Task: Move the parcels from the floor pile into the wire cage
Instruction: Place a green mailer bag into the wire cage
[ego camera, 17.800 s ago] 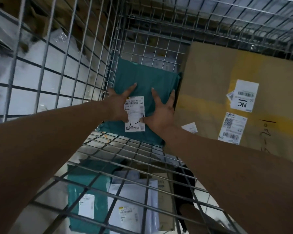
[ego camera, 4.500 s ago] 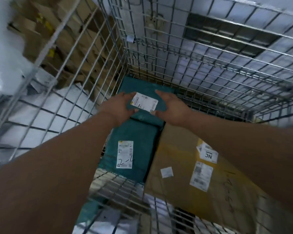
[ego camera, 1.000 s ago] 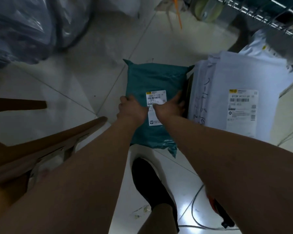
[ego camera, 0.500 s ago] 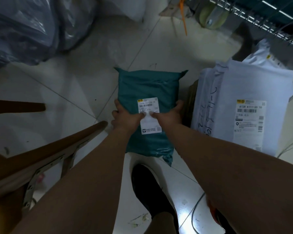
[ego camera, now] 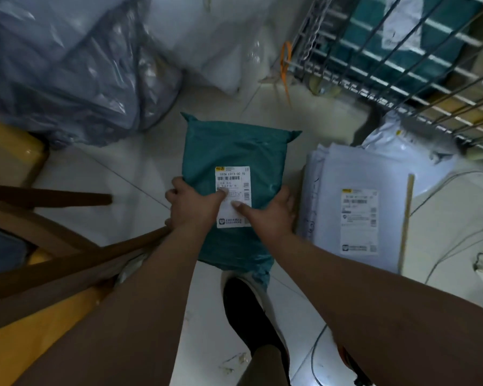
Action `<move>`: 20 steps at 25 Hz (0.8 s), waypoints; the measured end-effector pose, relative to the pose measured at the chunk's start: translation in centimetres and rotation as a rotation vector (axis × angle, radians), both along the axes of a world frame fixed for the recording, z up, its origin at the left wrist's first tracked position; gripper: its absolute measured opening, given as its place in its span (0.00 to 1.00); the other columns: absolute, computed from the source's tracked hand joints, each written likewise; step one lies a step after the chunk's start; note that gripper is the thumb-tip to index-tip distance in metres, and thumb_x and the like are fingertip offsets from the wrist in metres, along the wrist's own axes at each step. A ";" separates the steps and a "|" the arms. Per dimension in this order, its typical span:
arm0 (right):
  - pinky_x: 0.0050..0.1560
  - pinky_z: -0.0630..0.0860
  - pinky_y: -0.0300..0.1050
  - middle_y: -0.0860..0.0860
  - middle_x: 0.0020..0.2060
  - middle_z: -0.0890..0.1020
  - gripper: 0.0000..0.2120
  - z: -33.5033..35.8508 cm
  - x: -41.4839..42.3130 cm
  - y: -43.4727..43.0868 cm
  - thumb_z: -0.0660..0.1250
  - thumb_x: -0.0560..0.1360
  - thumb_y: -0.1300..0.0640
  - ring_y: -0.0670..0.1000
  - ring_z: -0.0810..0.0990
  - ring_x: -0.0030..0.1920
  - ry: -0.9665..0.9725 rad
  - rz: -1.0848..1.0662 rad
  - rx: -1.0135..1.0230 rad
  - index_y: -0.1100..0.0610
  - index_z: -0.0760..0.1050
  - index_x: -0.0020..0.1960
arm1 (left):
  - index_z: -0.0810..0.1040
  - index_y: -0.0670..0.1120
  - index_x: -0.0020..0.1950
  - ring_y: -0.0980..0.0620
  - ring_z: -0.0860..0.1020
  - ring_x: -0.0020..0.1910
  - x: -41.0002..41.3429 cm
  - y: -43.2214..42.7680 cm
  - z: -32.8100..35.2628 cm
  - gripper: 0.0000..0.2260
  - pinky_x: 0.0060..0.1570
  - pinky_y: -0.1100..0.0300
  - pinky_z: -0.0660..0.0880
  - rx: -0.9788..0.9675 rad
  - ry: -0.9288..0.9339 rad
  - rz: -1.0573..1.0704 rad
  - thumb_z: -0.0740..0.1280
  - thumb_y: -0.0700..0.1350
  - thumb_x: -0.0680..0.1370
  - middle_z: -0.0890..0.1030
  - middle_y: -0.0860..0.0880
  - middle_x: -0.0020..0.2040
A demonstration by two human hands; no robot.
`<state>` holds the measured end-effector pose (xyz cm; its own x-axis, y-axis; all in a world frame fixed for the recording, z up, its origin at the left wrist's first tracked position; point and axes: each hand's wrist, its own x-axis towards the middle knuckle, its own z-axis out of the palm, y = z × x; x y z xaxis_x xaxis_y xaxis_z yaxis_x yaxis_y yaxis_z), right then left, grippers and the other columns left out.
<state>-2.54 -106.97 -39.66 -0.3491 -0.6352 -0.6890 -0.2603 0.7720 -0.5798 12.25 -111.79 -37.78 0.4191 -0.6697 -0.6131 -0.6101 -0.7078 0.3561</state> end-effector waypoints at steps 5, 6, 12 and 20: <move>0.63 0.73 0.45 0.48 0.66 0.70 0.47 10.5 -2.4 -2.3 0.82 0.65 0.41 0.48 0.72 0.64 -0.147 0.096 -0.196 0.47 0.57 0.74 | 0.60 0.55 0.63 0.46 0.78 0.61 0.3 -0.4 10.6 0.44 0.62 0.41 0.75 -0.157 0.155 0.115 0.74 0.72 0.56 0.76 0.51 0.64; 0.61 0.76 0.45 0.46 0.64 0.73 0.46 12.8 -2.9 -2.7 0.82 0.65 0.43 0.47 0.76 0.62 -0.182 0.114 -0.235 0.47 0.58 0.73 | 0.60 0.56 0.64 0.46 0.78 0.62 0.3 -0.2 13.0 0.44 0.62 0.41 0.75 -0.178 0.156 0.123 0.75 0.72 0.57 0.76 0.52 0.65; 0.64 0.78 0.53 0.47 0.66 0.77 0.51 25.8 -5.5 -3.8 0.80 0.64 0.38 0.50 0.79 0.63 -0.190 0.247 -0.344 0.43 0.53 0.77 | 0.59 0.54 0.75 0.44 0.74 0.67 -2.0 2.4 27.8 0.49 0.65 0.42 0.74 -0.297 0.149 0.114 0.74 0.71 0.61 0.72 0.49 0.70; 0.73 0.70 0.57 0.51 0.78 0.64 0.60 43.0 -12.7 -5.0 0.75 0.66 0.33 0.56 0.69 0.74 -0.123 0.441 -0.423 0.37 0.34 0.80 | 0.45 0.75 0.77 0.39 0.71 0.68 -8.9 1.8 46.1 0.43 0.64 0.50 0.70 -0.295 0.112 -0.116 0.72 0.66 0.73 0.66 0.43 0.66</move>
